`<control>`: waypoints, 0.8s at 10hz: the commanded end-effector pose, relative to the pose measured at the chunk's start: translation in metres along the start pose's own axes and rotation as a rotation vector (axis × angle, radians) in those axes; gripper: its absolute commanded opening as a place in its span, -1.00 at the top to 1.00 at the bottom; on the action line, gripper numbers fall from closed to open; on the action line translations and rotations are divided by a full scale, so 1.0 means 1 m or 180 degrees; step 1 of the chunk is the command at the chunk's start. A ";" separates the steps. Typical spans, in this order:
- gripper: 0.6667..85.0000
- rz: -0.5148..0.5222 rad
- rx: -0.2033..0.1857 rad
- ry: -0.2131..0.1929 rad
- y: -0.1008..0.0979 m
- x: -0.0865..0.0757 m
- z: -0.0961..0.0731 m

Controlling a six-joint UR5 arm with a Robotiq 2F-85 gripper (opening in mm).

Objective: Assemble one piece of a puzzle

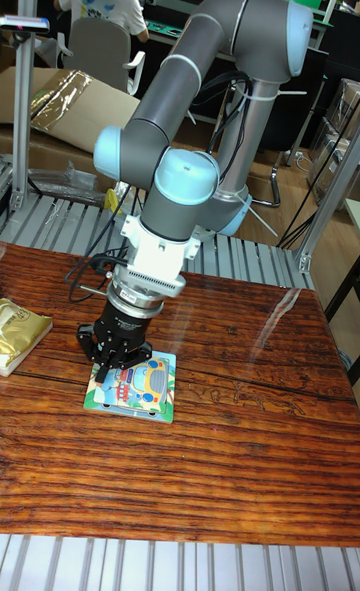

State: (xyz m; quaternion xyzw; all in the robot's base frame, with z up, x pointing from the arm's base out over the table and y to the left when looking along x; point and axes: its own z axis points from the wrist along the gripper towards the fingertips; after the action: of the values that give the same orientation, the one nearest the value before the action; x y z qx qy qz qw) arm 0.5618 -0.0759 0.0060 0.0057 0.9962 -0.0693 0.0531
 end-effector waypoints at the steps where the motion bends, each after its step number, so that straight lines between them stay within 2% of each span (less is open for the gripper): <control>1: 0.98 0.0131 -0.0051 0.0043 0.007 0.002 -0.002; 4: 0.98 0.0174 -0.0099 0.0046 0.010 0.001 -0.002; 8: 0.98 0.0091 -0.0090 0.0040 0.003 0.001 -0.002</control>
State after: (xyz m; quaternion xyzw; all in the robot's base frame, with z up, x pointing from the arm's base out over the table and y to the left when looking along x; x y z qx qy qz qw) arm 0.5598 -0.0705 0.0062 0.0199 0.9969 -0.0597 0.0473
